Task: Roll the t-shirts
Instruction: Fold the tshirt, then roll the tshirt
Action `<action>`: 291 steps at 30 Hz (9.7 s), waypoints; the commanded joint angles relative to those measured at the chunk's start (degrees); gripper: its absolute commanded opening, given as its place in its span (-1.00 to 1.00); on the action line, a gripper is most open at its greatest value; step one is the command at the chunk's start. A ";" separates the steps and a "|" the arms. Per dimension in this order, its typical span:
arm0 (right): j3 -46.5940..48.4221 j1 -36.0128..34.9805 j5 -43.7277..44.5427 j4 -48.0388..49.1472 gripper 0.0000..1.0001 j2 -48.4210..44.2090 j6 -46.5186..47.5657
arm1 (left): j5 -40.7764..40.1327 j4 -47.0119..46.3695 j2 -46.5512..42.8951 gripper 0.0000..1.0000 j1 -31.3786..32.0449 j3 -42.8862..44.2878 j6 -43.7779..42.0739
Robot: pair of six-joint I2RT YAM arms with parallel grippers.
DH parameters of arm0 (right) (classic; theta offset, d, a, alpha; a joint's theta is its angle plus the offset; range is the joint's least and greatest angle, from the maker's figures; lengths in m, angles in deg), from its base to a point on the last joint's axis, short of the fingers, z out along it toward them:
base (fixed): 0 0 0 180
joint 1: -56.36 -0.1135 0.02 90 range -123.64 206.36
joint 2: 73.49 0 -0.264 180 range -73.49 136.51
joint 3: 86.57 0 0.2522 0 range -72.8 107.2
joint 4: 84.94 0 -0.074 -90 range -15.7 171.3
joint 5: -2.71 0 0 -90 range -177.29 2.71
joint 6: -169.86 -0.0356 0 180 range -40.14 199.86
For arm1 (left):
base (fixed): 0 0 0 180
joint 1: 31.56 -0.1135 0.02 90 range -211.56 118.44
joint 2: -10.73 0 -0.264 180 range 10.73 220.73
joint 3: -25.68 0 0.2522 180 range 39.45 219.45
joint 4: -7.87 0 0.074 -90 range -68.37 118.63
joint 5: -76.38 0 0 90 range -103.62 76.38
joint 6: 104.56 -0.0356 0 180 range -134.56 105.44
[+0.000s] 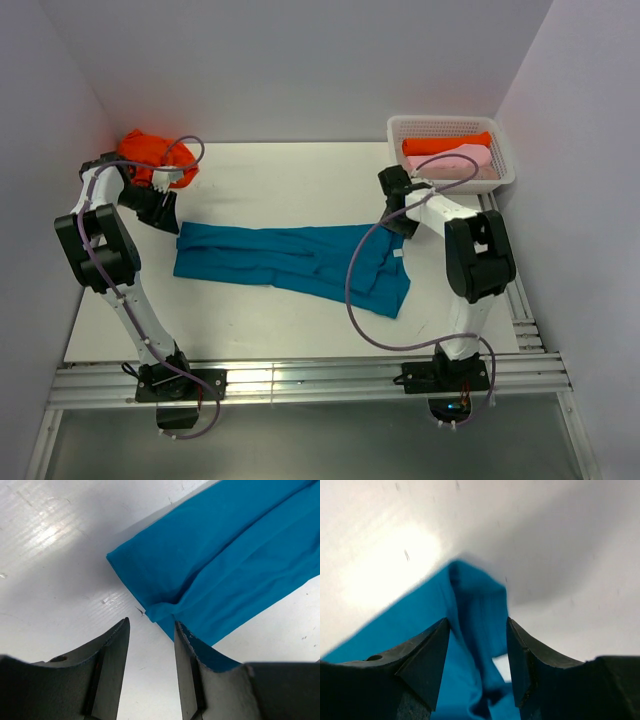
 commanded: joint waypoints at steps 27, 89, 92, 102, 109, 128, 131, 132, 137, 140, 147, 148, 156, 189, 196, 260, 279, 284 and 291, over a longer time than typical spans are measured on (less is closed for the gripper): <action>29.54 3.93 6.33 -6.16 -0.69 16.60 7.61 | -1.58 -6.30 2.42 -0.13 0.73 4.00 7.51; -33.92 7.09 0.71 -3.52 -1.00 -34.90 -8.56 | -3.51 -4.20 -13.31 -0.66 5.12 -21.13 0.84; -33.04 9.10 0.45 -2.82 -1.00 -32.18 -7.33 | -3.60 -4.46 -14.19 -0.67 5.03 -20.17 1.54; -30.40 17.37 -0.08 -0.80 -0.88 -24.35 -3.46 | 0.35 -5.24 -12.08 -0.33 6.35 -14.89 5.41; -30.14 15.63 -1.31 -3.08 -0.12 -30.05 -4.25 | 3.42 -9.90 -8.92 -0.08 8.20 -11.22 10.15; -5.91 -12.67 -3.16 -1.42 -0.12 -19.53 -11.28 | 2.64 -12.46 -0.58 -0.09 14.17 -6.63 13.05; 1.99 -17.68 -3.42 -0.80 -0.12 -12.24 -11.28 | 0.80 -13.86 0.57 -0.11 14.87 -6.81 14.19; 4.29 -19.00 -3.33 -0.97 -0.11 -10.31 -11.28 | 0.45 -14.13 0.92 -0.12 14.96 -6.81 14.37; 20.44 -27.79 -4.56 -0.28 -0.11 3.41 -9.79 | -1.05 -14.40 2.77 -0.29 15.23 -6.54 14.55; 26.88 -30.87 -5.70 2.70 -0.13 9.65 -9.35 | -0.44 -13.78 2.95 -0.45 15.23 -6.19 14.02; 36.39 -34.65 -8.60 15.26 -0.15 20.99 -8.12 | 0.00 -12.90 3.39 -0.80 15.23 -6.02 13.58; 37.27 -35.00 -8.69 16.50 -0.16 23.09 -7.77 | -0.08 -12.99 3.21 -0.84 15.23 -6.02 13.58; 48.08 -37.38 -9.83 20.64 -0.16 33.30 -6.80 | 0.18 -12.20 3.47 -0.99 15.23 -5.40 13.14; 37.45 -43.71 -6.68 20.38 -0.20 27.51 -8.47 | -1.23 -12.28 5.85 -0.99 15.23 -0.39 17.10; 34.90 -44.59 -6.32 20.47 -0.21 25.57 -8.56 | -1.67 -12.46 6.20 -0.99 15.23 0.14 17.71; 62.50 -53.73 1.41 -12.40 -0.10 43.94 -16.91 | 4.13 -8.94 8.92 -0.81 15.23 0.14 16.39; 61.97 -54.69 -4.74 -8.19 -0.90 38.58 -12.34 | -1.49 -10.26 2.78 -0.99 14.96 -4.52 14.64; 61.01 -55.04 -5.97 -5.90 -0.90 36.91 -11.90 | -3.25 -9.12 1.10 -0.99 14.17 -4.44 14.28; 54.51 -54.52 -4.65 -1.86 -0.94 31.65 -12.95 | -3.07 -7.89 1.10 -0.99 14.70 -1.36 16.22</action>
